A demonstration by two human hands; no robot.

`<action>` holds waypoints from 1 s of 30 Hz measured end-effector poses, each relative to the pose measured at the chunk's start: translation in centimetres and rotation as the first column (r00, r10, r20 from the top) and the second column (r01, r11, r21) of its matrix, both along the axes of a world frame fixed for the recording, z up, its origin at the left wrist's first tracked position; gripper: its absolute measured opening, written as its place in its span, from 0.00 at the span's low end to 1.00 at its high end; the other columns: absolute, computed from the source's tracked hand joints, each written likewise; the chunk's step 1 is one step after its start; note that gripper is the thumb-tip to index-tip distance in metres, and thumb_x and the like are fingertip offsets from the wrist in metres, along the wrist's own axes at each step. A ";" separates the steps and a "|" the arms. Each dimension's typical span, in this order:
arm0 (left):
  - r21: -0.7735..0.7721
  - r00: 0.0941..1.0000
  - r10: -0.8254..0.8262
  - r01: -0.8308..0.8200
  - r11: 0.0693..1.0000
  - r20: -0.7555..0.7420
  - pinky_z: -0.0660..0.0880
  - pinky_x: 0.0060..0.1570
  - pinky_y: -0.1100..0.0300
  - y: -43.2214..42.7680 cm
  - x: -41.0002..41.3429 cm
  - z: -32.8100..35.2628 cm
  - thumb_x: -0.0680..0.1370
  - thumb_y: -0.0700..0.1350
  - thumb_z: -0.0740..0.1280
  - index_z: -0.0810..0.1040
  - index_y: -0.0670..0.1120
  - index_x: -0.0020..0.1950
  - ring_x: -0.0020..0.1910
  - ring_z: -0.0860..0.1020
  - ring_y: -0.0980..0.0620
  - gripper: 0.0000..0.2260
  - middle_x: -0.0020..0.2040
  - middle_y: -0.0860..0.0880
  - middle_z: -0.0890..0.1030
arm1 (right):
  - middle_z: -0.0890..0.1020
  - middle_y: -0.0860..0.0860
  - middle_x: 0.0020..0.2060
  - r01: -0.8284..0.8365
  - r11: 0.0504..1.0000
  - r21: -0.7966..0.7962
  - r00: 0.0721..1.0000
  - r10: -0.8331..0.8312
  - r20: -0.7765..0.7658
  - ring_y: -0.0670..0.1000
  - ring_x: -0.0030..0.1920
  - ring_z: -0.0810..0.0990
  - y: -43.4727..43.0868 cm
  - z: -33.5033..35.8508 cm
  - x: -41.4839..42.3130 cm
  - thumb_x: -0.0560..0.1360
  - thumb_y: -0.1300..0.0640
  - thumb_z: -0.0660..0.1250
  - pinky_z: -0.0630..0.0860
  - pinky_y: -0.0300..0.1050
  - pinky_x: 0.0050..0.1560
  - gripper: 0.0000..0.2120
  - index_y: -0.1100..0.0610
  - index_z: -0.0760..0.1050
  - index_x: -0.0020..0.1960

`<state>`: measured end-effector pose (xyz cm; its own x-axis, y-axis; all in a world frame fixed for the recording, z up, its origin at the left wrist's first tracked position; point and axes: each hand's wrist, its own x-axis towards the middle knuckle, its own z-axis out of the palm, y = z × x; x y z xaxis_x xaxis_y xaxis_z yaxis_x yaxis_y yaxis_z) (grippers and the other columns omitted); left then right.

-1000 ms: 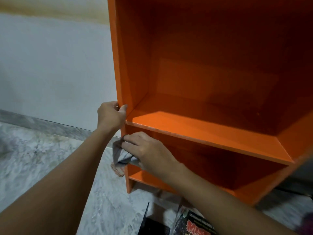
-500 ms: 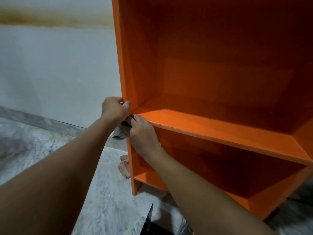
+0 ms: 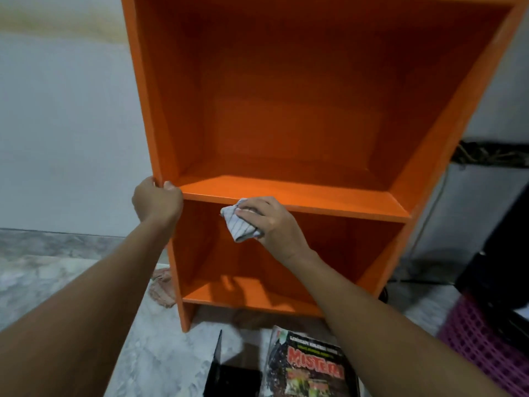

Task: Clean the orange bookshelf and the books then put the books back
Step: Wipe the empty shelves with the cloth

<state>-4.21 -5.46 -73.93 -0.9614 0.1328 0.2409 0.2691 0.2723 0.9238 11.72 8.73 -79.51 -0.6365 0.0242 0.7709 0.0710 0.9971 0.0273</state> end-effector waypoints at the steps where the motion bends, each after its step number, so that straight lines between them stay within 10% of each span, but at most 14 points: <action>1: 0.008 0.999 -0.001 0.001 1.000 0.042 0.75 0.58 0.45 0.1 0.8 -0.8 0.80 0.48 0.61 0.75 0.40 0.65 0.57 0.78 0.38 0.17 0.59 0.40 0.78 | 0.82 0.53 0.56 0.024 0.999 -0.036 1.000 -0.023 0.016 0.54 0.55 0.77 0.4 0.0 1.0 0.61 0.64 0.80 0.77 0.46 0.51 0.23 0.59 0.82 0.55; 7: 0.200 0.836 -0.253 0.175 0.964 0.486 0.71 0.65 0.46 3.1 6.8 -3.0 0.80 0.56 0.63 0.72 0.40 0.69 0.62 0.75 0.40 0.24 0.63 0.42 0.77 | 0.80 0.55 0.57 0.186 0.942 -0.279 0.977 -0.208 -0.053 0.55 0.57 0.75 1.5 0.3 7.9 0.68 0.61 0.70 0.70 0.54 0.65 0.20 0.61 0.80 0.60; 11: 0.389 0.701 -0.475 0.296 0.873 0.533 0.79 0.55 0.49 4.9 8.3 -2.3 0.81 0.50 0.64 0.74 0.41 0.66 0.56 0.80 0.44 0.18 0.59 0.43 0.81 | 0.79 0.56 0.60 0.289 0.834 -0.470 0.925 -0.370 -0.086 0.58 0.62 0.74 2.8 0.5 12.0 0.61 0.76 0.57 0.62 0.60 0.72 0.32 0.62 0.78 0.62; 16: 0.487 0.564 -0.568 0.305 0.818 0.600 0.78 0.43 0.53 5.4 8.7 -1.1 0.82 0.47 0.63 0.74 0.48 0.63 0.51 0.81 0.47 0.10 0.55 0.46 0.81 | 0.77 0.50 0.62 0.339 0.589 -0.733 0.738 -0.650 -0.181 0.50 0.62 0.74 5.4 0.8 17.3 0.71 0.74 0.61 0.63 0.21 0.55 0.26 0.58 0.76 0.66; 19: 0.475 0.571 -0.562 0.312 0.823 0.598 0.77 0.41 0.54 5.1 8.6 -1.0 0.82 0.46 0.63 0.74 0.49 0.61 0.50 0.81 0.47 0.08 0.55 0.46 0.82 | 0.78 0.53 0.61 0.340 0.592 -0.730 0.690 -0.685 -0.234 0.50 0.60 0.74 5.4 1.2 17.9 0.72 0.76 0.60 0.61 0.17 0.49 0.26 0.61 0.76 0.66; 25: 0.451 0.632 -0.511 0.271 0.850 0.583 0.79 0.39 0.54 4.5 7.5 -1.2 0.80 0.49 0.66 0.74 0.46 0.63 0.47 0.82 0.47 0.13 0.54 0.46 0.82 | 0.77 0.51 0.59 0.208 0.834 -0.511 0.895 -0.374 -0.245 0.47 0.60 0.72 3.7 6.2 13.1 0.70 0.75 0.59 0.68 0.30 0.58 0.25 0.60 0.77 0.64; 30: 0.405 0.666 -0.478 0.277 0.871 0.572 0.77 0.46 0.51 3.1 5.3 -0.7 0.80 0.51 0.66 0.73 0.45 0.65 0.50 0.81 0.46 0.16 0.59 0.45 0.81 | 0.80 0.53 0.46 0.213 0.728 -0.652 0.960 -0.282 -0.001 0.54 0.43 0.75 5.6 12.3 7.6 0.72 0.75 0.57 0.72 0.44 0.38 0.18 0.57 0.81 0.44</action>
<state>1.07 -2.40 -74.64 -0.7703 0.5487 -0.3248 -0.3852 0.0056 0.9228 19.30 14.30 -67.23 -0.4634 0.6792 0.5692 0.2854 0.7225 -0.6297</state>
